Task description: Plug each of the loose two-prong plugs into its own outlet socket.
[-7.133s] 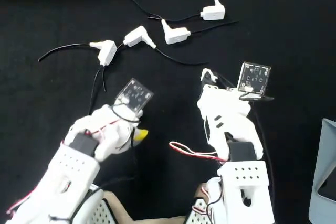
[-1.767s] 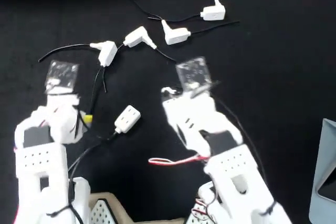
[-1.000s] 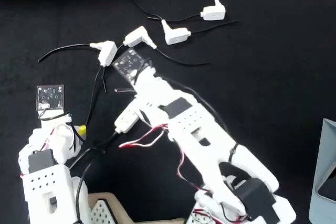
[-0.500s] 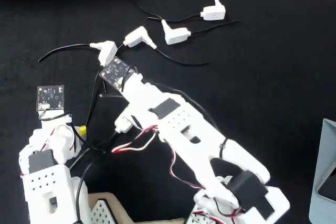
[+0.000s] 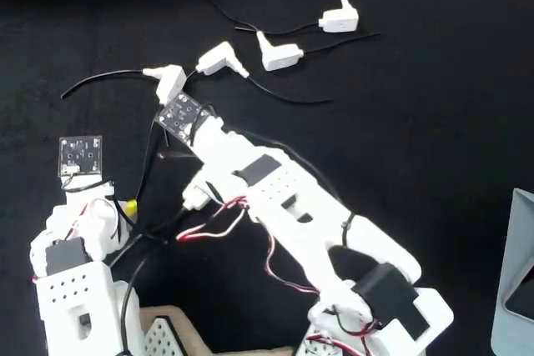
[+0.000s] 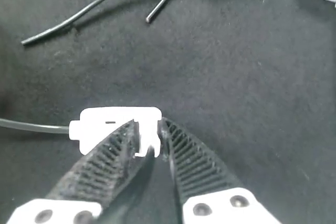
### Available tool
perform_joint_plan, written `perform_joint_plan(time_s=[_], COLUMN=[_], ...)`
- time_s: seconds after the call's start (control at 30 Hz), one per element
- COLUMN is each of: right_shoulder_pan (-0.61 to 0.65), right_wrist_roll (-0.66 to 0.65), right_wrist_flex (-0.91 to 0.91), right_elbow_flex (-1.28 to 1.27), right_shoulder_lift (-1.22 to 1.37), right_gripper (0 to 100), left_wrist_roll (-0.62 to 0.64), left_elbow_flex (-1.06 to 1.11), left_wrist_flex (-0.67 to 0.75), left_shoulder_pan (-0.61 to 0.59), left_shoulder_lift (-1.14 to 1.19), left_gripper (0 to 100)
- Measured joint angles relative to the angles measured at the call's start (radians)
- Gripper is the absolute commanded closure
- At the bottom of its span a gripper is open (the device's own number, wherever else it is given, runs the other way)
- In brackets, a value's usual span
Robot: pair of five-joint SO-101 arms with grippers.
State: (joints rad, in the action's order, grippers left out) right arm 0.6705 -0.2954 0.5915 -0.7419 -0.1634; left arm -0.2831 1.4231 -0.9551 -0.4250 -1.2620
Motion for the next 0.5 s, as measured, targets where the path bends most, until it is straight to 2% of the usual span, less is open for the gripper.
perform_joint_plan(time_s=[0.5], right_shoulder_pan=[0.0], right_wrist_roll=[0.002], right_wrist_flex=[-0.133], right_elbow_flex=[-0.112], right_shoulder_lift=[0.008], right_gripper=[98.7], left_wrist_roll=[0.0], left_elbow_flex=[0.009], left_wrist_flex=[0.0], left_shoulder_pan=[0.0], left_shoulder_lift=[0.0], left_gripper=[74])
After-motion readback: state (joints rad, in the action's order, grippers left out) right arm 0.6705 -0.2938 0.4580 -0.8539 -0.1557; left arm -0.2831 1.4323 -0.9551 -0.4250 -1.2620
